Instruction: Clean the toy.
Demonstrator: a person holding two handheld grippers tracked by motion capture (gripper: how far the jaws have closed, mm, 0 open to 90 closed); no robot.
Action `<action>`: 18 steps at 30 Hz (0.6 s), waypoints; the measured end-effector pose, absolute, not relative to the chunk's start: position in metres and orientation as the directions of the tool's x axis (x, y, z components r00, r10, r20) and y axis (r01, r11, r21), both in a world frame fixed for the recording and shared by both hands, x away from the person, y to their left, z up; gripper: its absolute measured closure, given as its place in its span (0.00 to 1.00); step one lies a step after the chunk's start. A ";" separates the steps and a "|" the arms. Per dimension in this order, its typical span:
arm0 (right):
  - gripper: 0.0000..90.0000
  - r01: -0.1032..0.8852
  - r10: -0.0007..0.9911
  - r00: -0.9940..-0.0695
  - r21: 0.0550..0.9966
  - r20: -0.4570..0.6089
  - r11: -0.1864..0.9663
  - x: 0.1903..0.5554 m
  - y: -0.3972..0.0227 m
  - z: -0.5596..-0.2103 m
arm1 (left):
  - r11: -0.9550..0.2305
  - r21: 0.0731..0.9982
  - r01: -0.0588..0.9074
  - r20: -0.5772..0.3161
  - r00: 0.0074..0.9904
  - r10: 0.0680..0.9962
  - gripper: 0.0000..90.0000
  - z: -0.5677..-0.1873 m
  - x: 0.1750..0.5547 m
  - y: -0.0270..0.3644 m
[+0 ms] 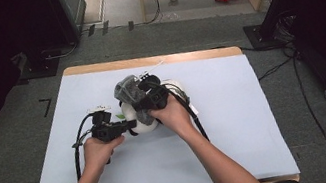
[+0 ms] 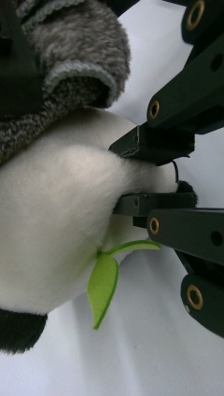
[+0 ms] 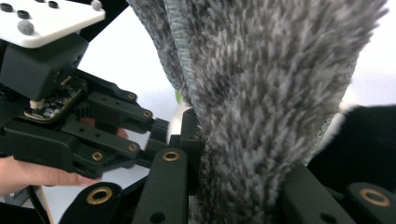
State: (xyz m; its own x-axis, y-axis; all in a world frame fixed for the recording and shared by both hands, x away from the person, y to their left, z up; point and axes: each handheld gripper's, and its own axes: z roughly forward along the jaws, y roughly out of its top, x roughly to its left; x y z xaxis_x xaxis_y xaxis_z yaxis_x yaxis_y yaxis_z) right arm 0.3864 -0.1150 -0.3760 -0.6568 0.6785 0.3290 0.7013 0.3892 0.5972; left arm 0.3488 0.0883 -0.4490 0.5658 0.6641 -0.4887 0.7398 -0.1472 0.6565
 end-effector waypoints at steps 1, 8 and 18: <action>0.87 0.705 0.673 -0.656 0.596 0.341 0.385 0.386 -0.112 -0.376 | -0.147 0.658 0.739 -0.489 0.567 0.663 0.85 -0.449 0.349 0.088; 0.86 0.674 0.651 -0.692 0.604 0.312 0.426 0.383 -0.096 -0.378 | -0.146 0.661 0.736 -0.486 0.568 0.664 0.84 -0.449 0.349 0.088; 0.87 0.663 0.718 -0.670 0.588 0.189 0.463 0.386 -0.113 -0.371 | -0.140 0.661 0.737 -0.493 0.568 0.659 0.84 -0.449 0.350 0.090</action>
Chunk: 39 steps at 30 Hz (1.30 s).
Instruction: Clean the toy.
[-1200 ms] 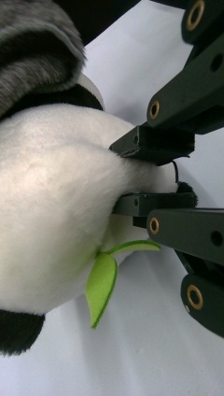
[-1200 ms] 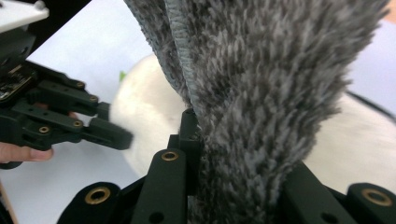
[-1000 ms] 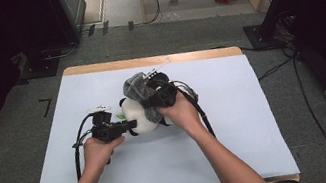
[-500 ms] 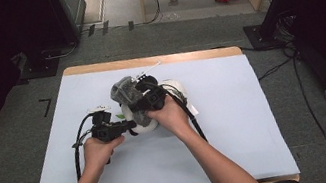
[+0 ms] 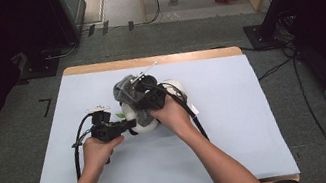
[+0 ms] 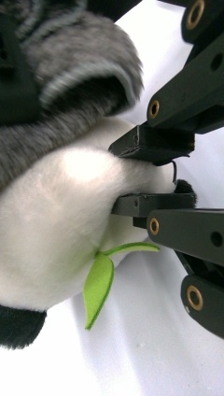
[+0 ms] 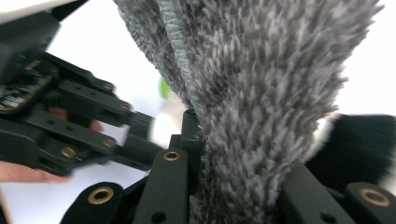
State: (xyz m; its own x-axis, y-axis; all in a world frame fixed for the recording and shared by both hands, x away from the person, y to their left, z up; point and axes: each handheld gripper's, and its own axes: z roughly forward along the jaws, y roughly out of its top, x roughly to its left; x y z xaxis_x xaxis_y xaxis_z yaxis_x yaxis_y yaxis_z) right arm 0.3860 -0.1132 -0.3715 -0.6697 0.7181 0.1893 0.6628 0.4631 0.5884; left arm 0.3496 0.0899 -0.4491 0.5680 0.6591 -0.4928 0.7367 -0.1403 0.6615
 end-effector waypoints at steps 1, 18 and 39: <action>0.87 0.660 0.722 -0.669 0.590 0.179 0.465 0.386 -0.117 -0.370 | -0.142 0.662 0.736 -0.492 0.570 0.658 0.84 -0.449 0.350 0.090; 0.87 0.706 0.790 -0.583 0.602 0.193 0.374 0.387 -0.183 -0.357 | -0.123 0.656 0.745 -0.515 0.561 0.648 0.84 -0.449 0.353 0.094; 0.88 0.725 0.823 -0.508 0.642 0.255 0.249 0.376 -0.241 -0.335 | -0.103 0.594 0.798 -0.605 0.528 0.597 0.89 -0.441 0.354 0.105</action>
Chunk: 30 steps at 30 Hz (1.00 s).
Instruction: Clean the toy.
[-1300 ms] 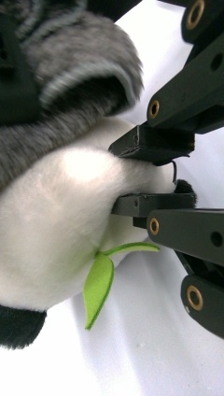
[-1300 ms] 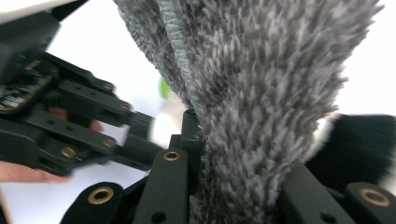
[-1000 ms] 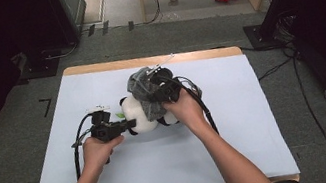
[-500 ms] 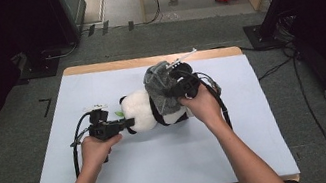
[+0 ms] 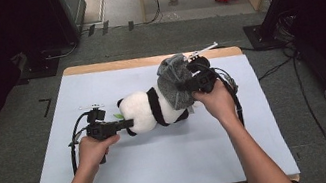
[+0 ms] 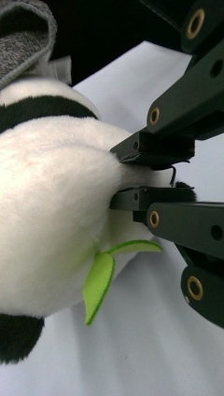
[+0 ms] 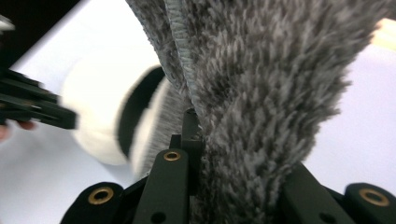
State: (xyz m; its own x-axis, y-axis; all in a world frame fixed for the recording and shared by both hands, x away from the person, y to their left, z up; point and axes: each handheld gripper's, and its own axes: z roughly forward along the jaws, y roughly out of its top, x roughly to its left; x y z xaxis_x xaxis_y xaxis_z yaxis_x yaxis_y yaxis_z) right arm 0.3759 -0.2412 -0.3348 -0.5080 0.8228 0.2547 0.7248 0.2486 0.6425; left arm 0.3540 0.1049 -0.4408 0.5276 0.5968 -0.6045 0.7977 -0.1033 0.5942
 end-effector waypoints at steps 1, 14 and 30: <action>0.88 0.719 0.812 -0.518 0.651 0.268 0.244 0.374 -0.241 -0.331 | -0.103 0.597 0.796 -0.600 0.528 0.601 0.89 -0.441 0.354 0.105; 0.88 0.727 0.766 -0.580 0.602 0.279 0.331 0.375 -0.197 -0.363 | -0.155 0.722 0.674 -0.441 0.621 0.648 0.69 -0.443 0.348 0.104; 0.87 0.747 0.791 -0.525 0.614 0.312 0.254 0.399 -0.209 -0.366 | -0.301 0.857 0.418 -0.171 0.782 0.599 0.34 -0.461 0.343 0.089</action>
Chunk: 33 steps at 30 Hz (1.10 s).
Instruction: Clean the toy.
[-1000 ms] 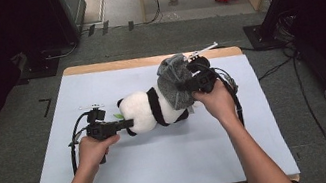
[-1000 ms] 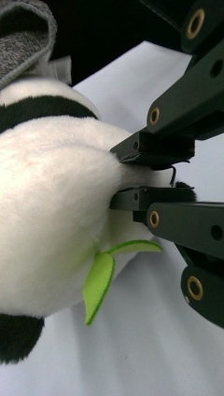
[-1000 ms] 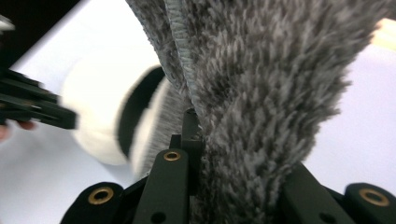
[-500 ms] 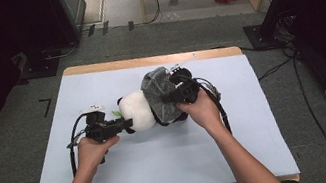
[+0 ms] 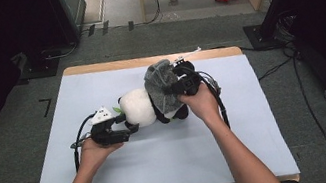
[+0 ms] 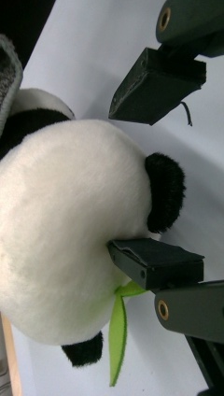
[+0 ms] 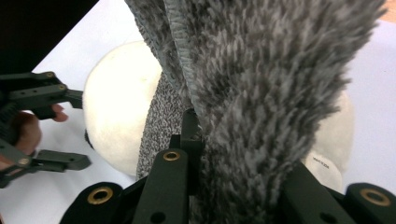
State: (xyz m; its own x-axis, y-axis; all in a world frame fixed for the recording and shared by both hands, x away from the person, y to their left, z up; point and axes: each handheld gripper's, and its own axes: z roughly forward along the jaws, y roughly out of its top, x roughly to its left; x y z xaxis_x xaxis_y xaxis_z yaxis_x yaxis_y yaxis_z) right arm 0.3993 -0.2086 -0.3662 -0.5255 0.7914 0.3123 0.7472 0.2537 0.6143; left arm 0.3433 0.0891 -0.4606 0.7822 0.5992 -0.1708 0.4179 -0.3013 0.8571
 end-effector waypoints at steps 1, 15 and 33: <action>0.87 0.746 0.793 -0.525 0.616 0.310 0.254 0.399 -0.208 -0.366 | -0.300 0.860 0.413 -0.164 0.780 0.604 0.34 -0.462 0.344 0.088; 0.87 0.733 0.760 -0.539 0.646 0.363 0.212 0.391 -0.203 -0.355 | -0.224 0.816 0.532 -0.266 0.691 0.672 0.77 -0.455 0.350 0.078; 0.87 0.701 0.629 -0.660 0.638 0.411 0.319 0.370 -0.141 -0.358 | -0.153 0.711 0.686 -0.466 0.624 0.628 0.81 -0.427 0.341 0.081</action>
